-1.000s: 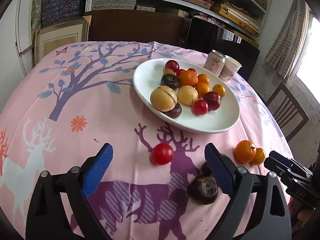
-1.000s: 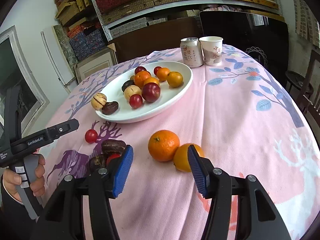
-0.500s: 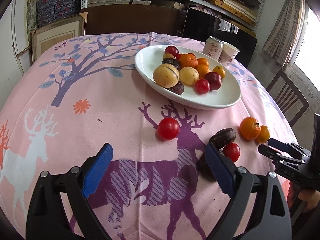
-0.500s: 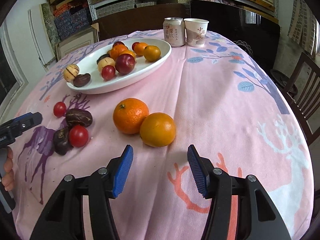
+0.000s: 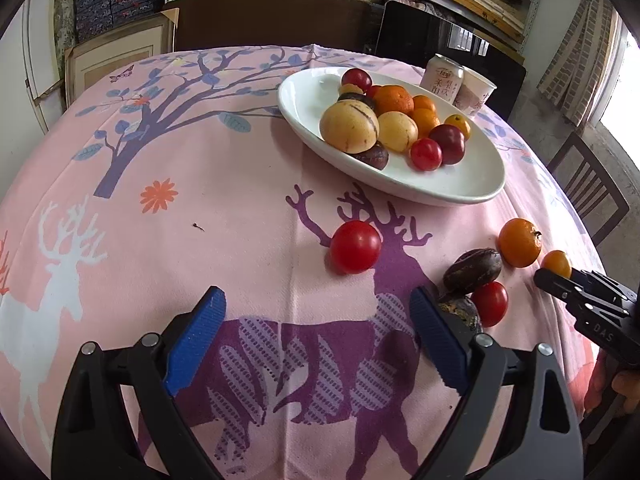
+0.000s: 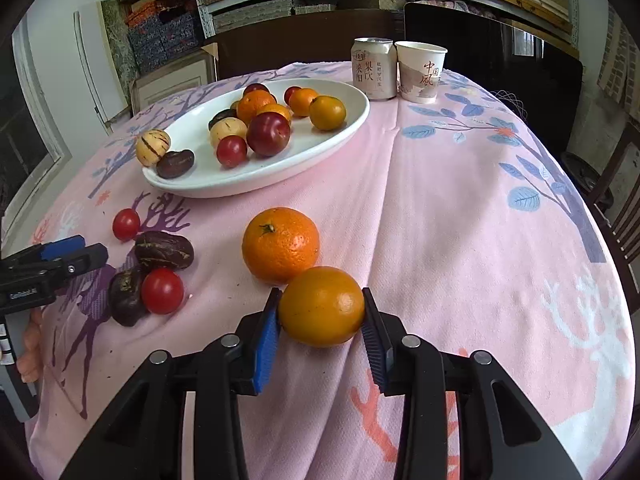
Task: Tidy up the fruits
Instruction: 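Grasp a yellow-orange citrus with the right tool while the left tool grasps a red tomato, then lower the citrus and tomato onto the plate and open both tools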
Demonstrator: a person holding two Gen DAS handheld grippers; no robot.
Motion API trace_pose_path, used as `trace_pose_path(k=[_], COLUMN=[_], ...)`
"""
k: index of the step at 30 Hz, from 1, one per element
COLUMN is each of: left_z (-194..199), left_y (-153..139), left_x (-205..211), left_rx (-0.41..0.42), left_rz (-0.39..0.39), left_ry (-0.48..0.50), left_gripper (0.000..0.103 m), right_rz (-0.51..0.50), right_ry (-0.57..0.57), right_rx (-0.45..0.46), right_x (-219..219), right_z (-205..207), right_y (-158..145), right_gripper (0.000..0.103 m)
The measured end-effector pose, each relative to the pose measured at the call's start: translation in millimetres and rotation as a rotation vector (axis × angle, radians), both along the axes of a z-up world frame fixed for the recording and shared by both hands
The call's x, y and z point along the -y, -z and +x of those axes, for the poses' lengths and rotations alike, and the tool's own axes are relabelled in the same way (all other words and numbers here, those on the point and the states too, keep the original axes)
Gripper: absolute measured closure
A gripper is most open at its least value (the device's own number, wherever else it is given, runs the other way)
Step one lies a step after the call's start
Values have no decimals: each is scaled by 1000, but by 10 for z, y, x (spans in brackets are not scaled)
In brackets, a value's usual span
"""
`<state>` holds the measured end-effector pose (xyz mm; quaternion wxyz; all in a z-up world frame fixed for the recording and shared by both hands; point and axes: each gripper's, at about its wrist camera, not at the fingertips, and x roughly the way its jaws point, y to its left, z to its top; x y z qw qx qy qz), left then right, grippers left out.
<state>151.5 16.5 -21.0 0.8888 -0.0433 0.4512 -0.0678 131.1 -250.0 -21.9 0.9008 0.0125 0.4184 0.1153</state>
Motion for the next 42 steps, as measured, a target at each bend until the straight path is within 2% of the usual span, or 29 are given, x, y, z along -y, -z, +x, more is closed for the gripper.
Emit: trace_pose_path(k=[2, 5, 7, 9, 11, 12, 13, 17, 22, 27, 30, 34, 42], left_z=[35, 116, 162, 212, 252, 259, 257, 192, 141, 332, 544, 728, 1000], left_y=[16, 61, 57, 50, 40, 31, 18, -87, -474, -742, -709, -570, -353], left_x=[22, 81, 128, 173, 210, 224, 237, 287, 440, 663, 781, 868, 811], left_rx=[-2, -9, 5, 11, 22, 23, 13, 16, 105, 166, 145, 113, 58], left_rz=[5, 27, 51, 60, 69, 53, 33, 38, 23, 5, -2, 22, 21], left_ry=[-1, 8, 5, 10, 24, 43, 59, 72, 130, 159, 149, 131, 71], left_gripper=[14, 27, 30, 38, 60, 77, 77, 77, 77, 77, 77, 77, 76], right_rz=[31, 63, 73, 83, 89, 89, 91, 88, 93, 60, 61, 22, -61], right_ry=[-10, -30, -39, -40, -44, -45, -48, -54, -74, -98, -111, -109, -89], right_rx=[7, -5, -3, 2, 3, 5, 7, 26, 109, 195, 213, 208, 138], right_x=[18, 21, 20, 26, 28, 26, 24, -12, -98, -256, -364, -489, -558], right_z=[-59, -117, -139, -153, -155, -160, -165, -202, -234, -66, 128, 387, 874], right_y=[-19, -1, 3, -7, -8, -10, -14, -71, -320, -618, -691, -626, -398], right_gripper=[64, 64, 64, 64, 64, 64, 64, 64, 64, 64, 64, 64, 64])
